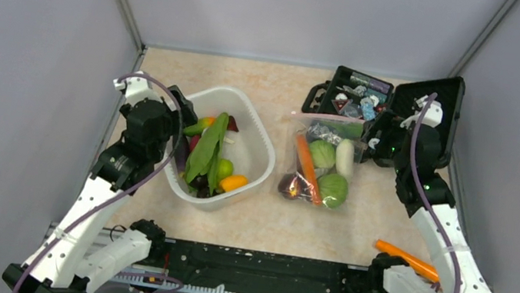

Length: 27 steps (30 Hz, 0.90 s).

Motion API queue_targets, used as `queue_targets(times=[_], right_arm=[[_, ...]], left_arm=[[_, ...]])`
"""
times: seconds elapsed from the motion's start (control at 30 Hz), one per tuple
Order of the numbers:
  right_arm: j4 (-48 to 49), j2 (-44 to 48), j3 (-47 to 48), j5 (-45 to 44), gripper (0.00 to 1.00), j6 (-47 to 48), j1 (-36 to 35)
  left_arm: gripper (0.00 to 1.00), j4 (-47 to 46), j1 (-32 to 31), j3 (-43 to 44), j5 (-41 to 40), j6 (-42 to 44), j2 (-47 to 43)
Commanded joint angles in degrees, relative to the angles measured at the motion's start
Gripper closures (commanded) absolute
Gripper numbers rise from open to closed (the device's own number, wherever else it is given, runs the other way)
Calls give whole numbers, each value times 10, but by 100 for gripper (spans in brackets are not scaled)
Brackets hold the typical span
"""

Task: Place the food in the zip-top bag and seal the zipper
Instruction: Reset both arms

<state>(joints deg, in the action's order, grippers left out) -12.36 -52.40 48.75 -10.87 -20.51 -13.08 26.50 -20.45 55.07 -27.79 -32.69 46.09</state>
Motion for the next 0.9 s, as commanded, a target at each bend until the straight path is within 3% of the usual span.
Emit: queue_targets(times=[0.0,0.3,0.87], right_arm=[[-66,-11,57,8,9,27,7],[-51,44,30,-31,8,51,8],[-41,74,15,-5,8,46,7]], left_arm=[[1,53,3,13,-75,-23,1],[1,41,3,4,-122,-32,-9],[1,1,2,-4,-83,2,-17]])
